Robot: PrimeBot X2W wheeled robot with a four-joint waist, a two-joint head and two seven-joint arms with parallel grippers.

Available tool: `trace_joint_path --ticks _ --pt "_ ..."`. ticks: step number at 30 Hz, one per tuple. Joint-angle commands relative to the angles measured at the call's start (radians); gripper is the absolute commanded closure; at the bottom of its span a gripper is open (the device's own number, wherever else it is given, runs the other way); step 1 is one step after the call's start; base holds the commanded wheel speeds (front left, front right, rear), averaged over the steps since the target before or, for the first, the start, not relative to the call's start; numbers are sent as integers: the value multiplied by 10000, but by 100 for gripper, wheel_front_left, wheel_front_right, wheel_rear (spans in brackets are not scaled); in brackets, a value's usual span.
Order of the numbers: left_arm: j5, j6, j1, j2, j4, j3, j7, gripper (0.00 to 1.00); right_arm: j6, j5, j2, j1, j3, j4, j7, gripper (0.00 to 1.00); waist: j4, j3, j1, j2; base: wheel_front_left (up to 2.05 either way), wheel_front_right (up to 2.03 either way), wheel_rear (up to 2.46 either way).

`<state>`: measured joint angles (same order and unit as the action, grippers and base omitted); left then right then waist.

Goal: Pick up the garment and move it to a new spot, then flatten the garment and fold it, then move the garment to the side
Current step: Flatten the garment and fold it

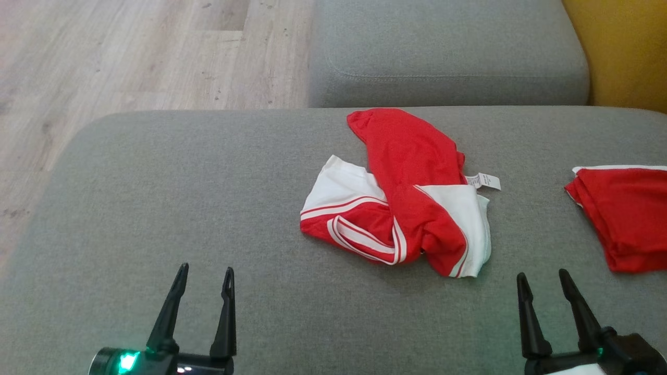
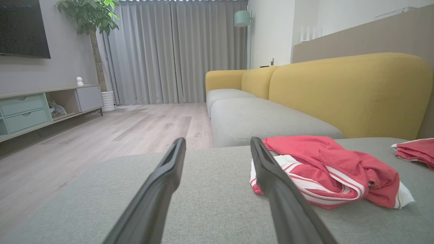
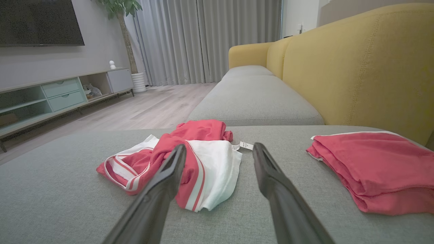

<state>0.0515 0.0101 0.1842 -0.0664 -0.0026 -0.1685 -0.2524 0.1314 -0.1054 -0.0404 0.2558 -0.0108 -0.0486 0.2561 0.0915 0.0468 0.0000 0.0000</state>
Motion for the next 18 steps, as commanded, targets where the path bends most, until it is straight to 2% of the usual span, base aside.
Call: trace_joint_path --ticks 1,10,18 --pt "-103 33 -387 99 -240 307 -93 0 -7 -4 -99 -496 -270 309 57 0 -47 -30 0 0 0 0 0" --pt "-901 35 -1585 -473 1521 -37 -93 0 -7 132 -99 -686 -477 438 57 0 -738 -597 0 0 0 0 0" --pt "-1687 684 -4218 -1134 3484 -1273 -93 0 -7 323 -99 -1363 -610 653 57 0 -1335 -2039 0 0 0 0 0"
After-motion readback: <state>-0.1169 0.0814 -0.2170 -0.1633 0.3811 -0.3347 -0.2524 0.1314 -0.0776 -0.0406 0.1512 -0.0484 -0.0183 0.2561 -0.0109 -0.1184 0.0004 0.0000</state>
